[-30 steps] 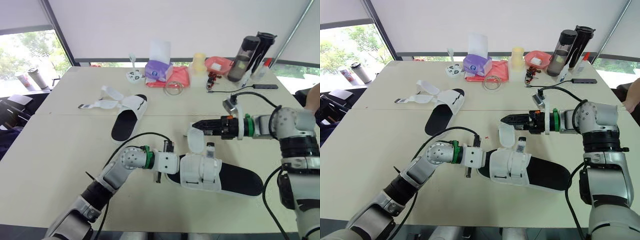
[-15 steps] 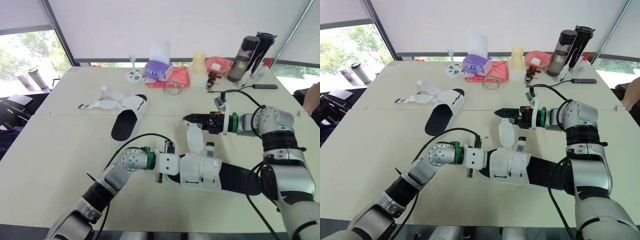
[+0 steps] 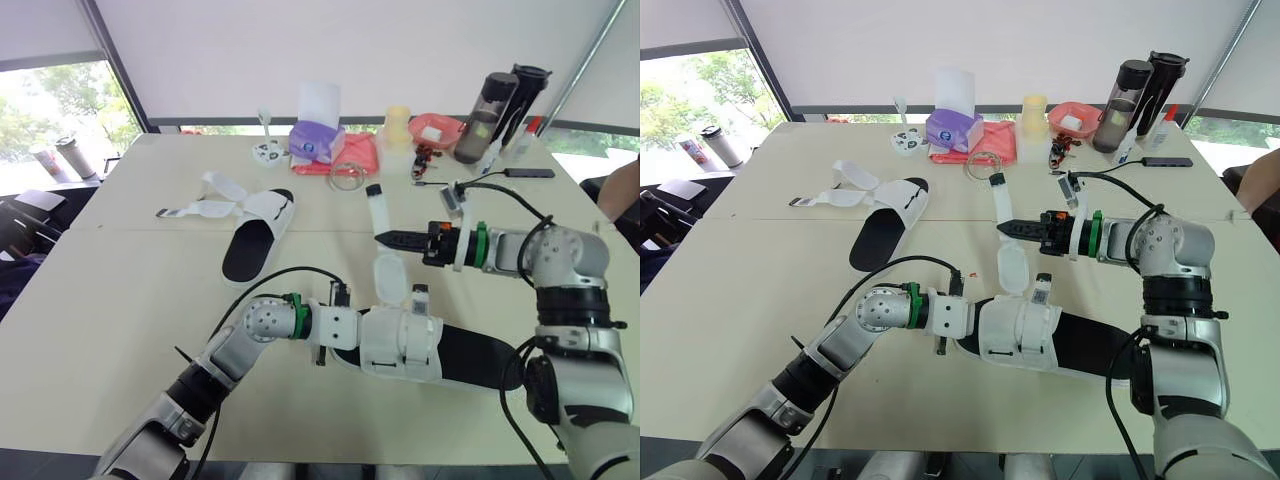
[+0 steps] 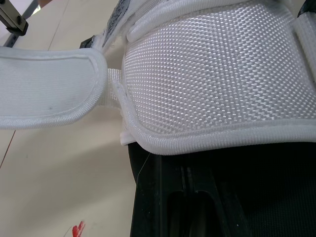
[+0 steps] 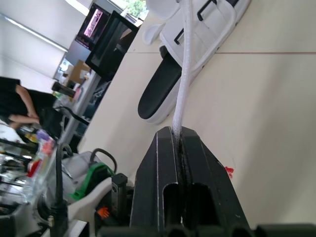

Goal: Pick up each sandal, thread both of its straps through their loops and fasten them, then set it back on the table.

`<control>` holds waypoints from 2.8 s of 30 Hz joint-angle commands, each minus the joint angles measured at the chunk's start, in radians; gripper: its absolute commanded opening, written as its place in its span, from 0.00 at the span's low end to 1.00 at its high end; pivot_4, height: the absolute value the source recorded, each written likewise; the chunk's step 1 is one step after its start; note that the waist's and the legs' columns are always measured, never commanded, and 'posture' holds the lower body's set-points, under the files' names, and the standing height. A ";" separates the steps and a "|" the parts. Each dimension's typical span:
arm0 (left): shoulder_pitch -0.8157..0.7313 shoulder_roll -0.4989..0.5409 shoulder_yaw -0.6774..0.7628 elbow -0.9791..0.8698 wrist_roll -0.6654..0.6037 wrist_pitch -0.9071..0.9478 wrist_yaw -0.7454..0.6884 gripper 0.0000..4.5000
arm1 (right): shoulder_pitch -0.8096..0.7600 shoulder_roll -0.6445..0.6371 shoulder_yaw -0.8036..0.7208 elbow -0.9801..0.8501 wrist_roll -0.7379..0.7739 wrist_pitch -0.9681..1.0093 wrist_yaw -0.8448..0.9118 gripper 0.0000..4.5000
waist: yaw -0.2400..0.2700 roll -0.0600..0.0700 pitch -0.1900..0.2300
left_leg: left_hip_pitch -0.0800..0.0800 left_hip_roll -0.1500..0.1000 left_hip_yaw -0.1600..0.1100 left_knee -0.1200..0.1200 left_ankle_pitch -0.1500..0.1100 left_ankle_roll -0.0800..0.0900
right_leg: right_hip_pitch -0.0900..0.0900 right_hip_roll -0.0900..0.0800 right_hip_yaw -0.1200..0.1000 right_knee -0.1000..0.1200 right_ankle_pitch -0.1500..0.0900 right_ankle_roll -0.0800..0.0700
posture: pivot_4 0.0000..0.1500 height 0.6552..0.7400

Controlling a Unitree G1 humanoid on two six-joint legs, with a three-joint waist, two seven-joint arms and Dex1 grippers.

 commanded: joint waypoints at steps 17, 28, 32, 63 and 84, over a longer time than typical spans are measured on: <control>-0.004 0.010 -0.055 0.101 0.038 -0.034 -0.038 0.00 | 0.593 -0.134 0.172 -0.449 -0.598 -1.554 0.177 0.00 | -0.003 -0.001 0.000 | 0.017 0.001 0.001 -0.002 -0.001 0.000 | 0.017 0.001 0.000 -0.004 -0.002 0.003 | 1.00 1.00; -0.008 0.001 -0.060 0.121 0.040 -0.052 -0.042 0.00 | 0.646 -0.236 0.222 -0.335 -0.701 -1.859 0.175 0.40 | -0.002 -0.002 0.000 | 0.018 0.001 0.002 -0.002 -0.001 0.000 | 0.019 0.001 0.001 -0.004 -0.003 0.002 | 1.00 1.00; -0.007 0.004 -0.058 0.121 0.038 -0.058 -0.044 0.00 | 0.625 -0.251 0.168 -0.290 -0.703 -1.847 0.113 0.88 | 0.000 -0.002 -0.001 | 0.018 0.001 0.001 -0.002 -0.001 0.000 | 0.020 0.001 0.001 -0.004 -0.003 0.002 | 1.00 1.00; 0.070 -0.030 -0.053 -0.025 -0.009 0.044 -0.059 0.00 | 1.050 -0.513 -0.266 -0.908 0.697 -0.170 -0.103 0.99 | 0.003 -0.006 -0.002 | 0.013 -0.001 0.004 -0.001 -0.007 0.010 | 0.018 -0.006 0.001 -0.009 -0.010 0.004 | 1.00 1.00; 0.163 -0.015 -0.091 -0.222 -0.051 0.205 -0.095 0.00 | 1.169 -0.323 -0.071 -1.027 0.546 -0.265 -0.394 0.99 | 0.001 -0.006 -0.002 | 0.013 0.000 0.004 -0.002 -0.009 0.008 | 0.018 -0.006 0.001 -0.010 -0.011 0.005 | 1.00 1.00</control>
